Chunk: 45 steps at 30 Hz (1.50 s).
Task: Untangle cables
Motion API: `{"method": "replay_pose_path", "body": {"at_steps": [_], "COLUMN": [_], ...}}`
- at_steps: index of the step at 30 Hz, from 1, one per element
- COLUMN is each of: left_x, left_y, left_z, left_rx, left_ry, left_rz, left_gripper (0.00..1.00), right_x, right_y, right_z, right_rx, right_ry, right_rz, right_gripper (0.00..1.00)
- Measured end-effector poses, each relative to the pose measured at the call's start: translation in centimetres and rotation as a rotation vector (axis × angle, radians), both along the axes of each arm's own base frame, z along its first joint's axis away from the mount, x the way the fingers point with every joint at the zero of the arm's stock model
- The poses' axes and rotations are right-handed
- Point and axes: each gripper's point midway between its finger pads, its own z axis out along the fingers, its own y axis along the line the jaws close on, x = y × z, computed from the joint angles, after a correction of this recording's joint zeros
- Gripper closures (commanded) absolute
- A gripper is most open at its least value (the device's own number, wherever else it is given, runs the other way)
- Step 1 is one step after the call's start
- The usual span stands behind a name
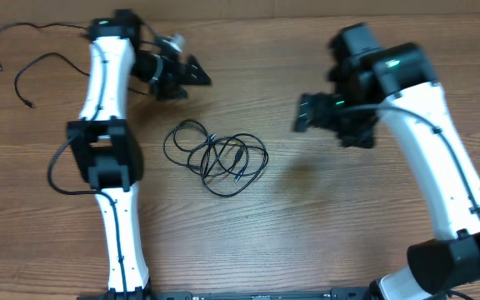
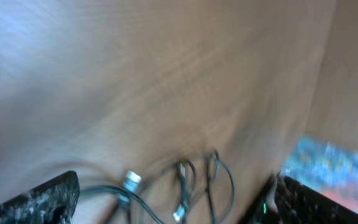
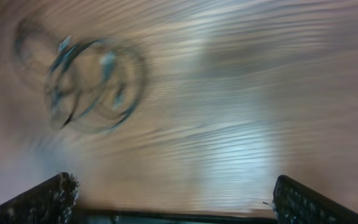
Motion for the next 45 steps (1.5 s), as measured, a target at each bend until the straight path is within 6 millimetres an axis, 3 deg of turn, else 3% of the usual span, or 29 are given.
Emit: {"method": "replay_pose_path", "body": {"at_steps": [3,4,7,10,13,15,17,19,24,28,31,32,34,37,42,43,45], "left_x": [-1.8,-2.2,-3.0,-4.0,-6.5,-8.1,-9.6,-11.1,-14.4,-15.5,-15.3,-15.3,-15.1,-15.4,-16.0,-16.1,-16.1], "left_y": [-1.6,-1.5,-1.0,-1.0,-2.8,-4.0,-5.2,-6.0,-6.7,-6.2,-5.0,-4.7,-4.3,-3.8,-3.4,-3.3,-3.3], "left_z": [1.2,2.2,5.5,10.8,16.8,19.0,19.7,18.3,11.4,6.3,2.7,1.7,0.3,-1.0,-2.2,-2.3,-2.4], "left_rx": [0.050,0.074,0.138,0.201,0.270,0.306,0.330,0.372,0.532,0.615,0.690,0.709,0.733,0.753,0.768,0.771,0.770], "left_ry": [0.011,-0.004,-0.074,-0.213,-0.374,-0.427,-0.436,-0.379,-0.157,-0.063,-0.046,-0.044,-0.049,-0.042,-0.023,-0.016,-0.015], "left_rz": [-0.076,-0.090,-0.102,-0.107,-0.129,-0.136,-0.152,-0.168,-0.237,-0.268,-0.269,-0.271,-0.269,-0.274,-0.284,-0.286,-0.284], "left_gripper": [0.00,0.00,0.00,0.00,0.00,0.00,0.00,0.00,0.02,0.27,0.33,0.40,0.49,0.48,0.82,0.95,0.96], "right_x": [1.3,1.5,1.4,1.3,1.2,1.1,1.1,1.1,1.8,2.5,2.9,3.0,3.1,3.2,3.2,3.3,3.3], "right_y": [-6.3,-9.3,-13.1,-15.3,-16.4,-16.6,-16.6,-16.6,-16.8,-16.9,-17.0,-17.0,-17.1,-17.1,-17.1,-17.1,-17.1], "right_z": [-0.2,-0.3,-0.3,-0.3,-0.3,-0.3,-0.3,-0.3,-0.2,-0.1,-0.1,-0.1,0.0,0.0,0.0,0.0,0.0], "right_rx": [-0.066,-0.089,-0.110,-0.116,-0.119,-0.123,-0.122,-0.123,-0.125,-0.123,-0.123,-0.123,-0.123,-0.123,-0.123,-0.123,-0.123], "right_ry": [0.001,0.004,0.009,0.008,0.008,0.009,0.009,0.008,-0.021,-0.050,-0.070,-0.072,-0.078,-0.079,-0.082,-0.083,-0.083], "right_rz": [-0.170,-0.252,-0.359,-0.422,-0.458,-0.462,-0.461,-0.462,-0.464,-0.465,-0.466,-0.467,-0.467,-0.467,-0.467,-0.467,-0.467], "right_gripper": [0.00,0.00,0.00,0.00,0.00,0.00,0.00,0.00,0.00,0.00,0.00,0.00,0.00,0.00,0.00,0.00,0.00]}}
